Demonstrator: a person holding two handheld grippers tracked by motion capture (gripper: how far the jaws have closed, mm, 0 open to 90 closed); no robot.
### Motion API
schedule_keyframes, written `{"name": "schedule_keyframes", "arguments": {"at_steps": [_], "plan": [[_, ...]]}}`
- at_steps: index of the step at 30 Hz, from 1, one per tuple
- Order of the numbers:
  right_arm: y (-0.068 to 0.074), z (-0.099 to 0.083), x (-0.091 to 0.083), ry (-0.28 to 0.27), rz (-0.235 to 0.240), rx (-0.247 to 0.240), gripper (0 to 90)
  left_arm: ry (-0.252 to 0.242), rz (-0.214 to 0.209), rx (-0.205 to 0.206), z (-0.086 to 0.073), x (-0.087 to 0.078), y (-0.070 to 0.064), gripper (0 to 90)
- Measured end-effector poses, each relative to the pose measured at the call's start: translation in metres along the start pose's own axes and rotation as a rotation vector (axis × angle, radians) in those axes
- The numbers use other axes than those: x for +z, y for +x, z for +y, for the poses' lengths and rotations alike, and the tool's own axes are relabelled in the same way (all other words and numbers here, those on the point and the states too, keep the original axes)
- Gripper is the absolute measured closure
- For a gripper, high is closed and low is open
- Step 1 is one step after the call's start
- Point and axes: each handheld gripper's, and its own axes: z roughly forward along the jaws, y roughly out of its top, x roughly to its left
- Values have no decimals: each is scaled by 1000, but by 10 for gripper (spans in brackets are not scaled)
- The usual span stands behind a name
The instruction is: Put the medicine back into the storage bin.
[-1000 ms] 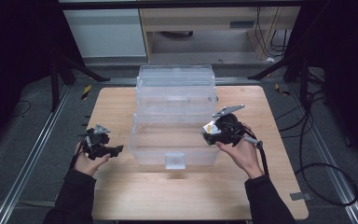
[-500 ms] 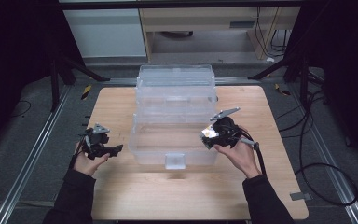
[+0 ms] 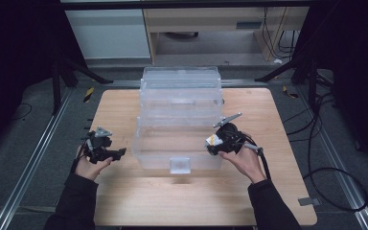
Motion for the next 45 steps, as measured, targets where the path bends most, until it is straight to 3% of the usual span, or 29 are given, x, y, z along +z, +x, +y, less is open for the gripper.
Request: {"name": "schedule_keyframes", "arguments": {"at_steps": [9,23,30,38,45], "plan": [[1,-2,9,41,-8,-17,443,-7,-1,4,1,-1,-1,292],[1,-2,4,22,-9,-14,445,-32,-2,3,4,-8,0,294],[-3,-2,-11,-67,-5,19,408,-63,-6,4,7,-17,-1,299],[-13,-7,-38,-177,-34,53,350,-125,-26,19,15,-33,-5,308],[-25,-16,-50,-206,-72,81,307,-156,-52,62,24,-43,-18,322]]}}
